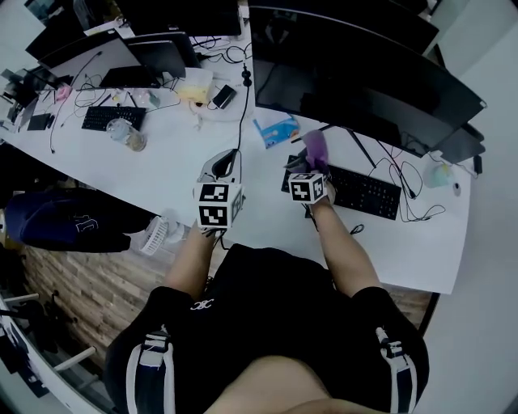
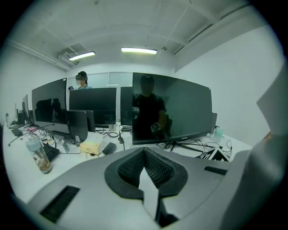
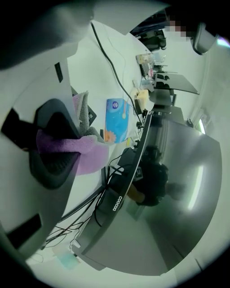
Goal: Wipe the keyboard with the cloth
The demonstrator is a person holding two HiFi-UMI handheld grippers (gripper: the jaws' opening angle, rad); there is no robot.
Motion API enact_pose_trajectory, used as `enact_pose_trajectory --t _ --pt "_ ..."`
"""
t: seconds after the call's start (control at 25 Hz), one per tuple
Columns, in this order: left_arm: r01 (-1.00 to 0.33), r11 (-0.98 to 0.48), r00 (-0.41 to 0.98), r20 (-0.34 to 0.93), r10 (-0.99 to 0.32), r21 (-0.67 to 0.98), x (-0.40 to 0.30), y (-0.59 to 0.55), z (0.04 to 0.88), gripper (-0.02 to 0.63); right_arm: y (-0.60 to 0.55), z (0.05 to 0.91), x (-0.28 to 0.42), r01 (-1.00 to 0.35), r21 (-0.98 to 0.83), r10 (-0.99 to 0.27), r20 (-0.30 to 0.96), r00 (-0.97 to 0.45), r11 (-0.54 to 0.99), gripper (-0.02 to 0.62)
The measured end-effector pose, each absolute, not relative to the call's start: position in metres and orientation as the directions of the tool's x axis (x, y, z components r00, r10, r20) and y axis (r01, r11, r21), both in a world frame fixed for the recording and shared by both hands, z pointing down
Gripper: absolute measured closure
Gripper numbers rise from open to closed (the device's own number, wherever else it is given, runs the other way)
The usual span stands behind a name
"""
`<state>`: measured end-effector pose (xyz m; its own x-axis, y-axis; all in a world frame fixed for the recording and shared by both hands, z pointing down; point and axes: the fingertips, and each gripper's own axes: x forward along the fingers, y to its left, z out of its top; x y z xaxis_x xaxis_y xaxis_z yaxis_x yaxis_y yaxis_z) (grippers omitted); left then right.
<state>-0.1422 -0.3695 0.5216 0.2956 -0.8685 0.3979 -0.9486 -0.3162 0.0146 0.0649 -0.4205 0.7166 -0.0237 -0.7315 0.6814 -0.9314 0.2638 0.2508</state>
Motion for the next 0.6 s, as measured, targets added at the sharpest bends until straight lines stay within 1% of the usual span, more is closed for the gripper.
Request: enact_pose_trajectory --t 0.4,0.48,0.6 --pt "-0.95 -0.309 0.298 0.375 -0.878 0.032 -0.164 -0.361 0.514 0.595 -0.413 0.716 0.022 -0.912 0.238 -0.712 0.698 -0.079 0.333 0.515" --pt "-0.951 -0.308 0.299 0.368 -0.88 0.037 -0.168 -0.359 0.513 0.595 -0.41 0.715 0.02 -0.922 0.208 -0.706 0.702 -0.093 0.328 0.514" --pt "-0.95 -0.306 0.305 0.359 -0.882 0.055 -0.172 -0.355 0.513 0.595 -0.4 0.715 0.014 -0.932 0.121 -0.671 0.726 -0.152 0.343 0.511"
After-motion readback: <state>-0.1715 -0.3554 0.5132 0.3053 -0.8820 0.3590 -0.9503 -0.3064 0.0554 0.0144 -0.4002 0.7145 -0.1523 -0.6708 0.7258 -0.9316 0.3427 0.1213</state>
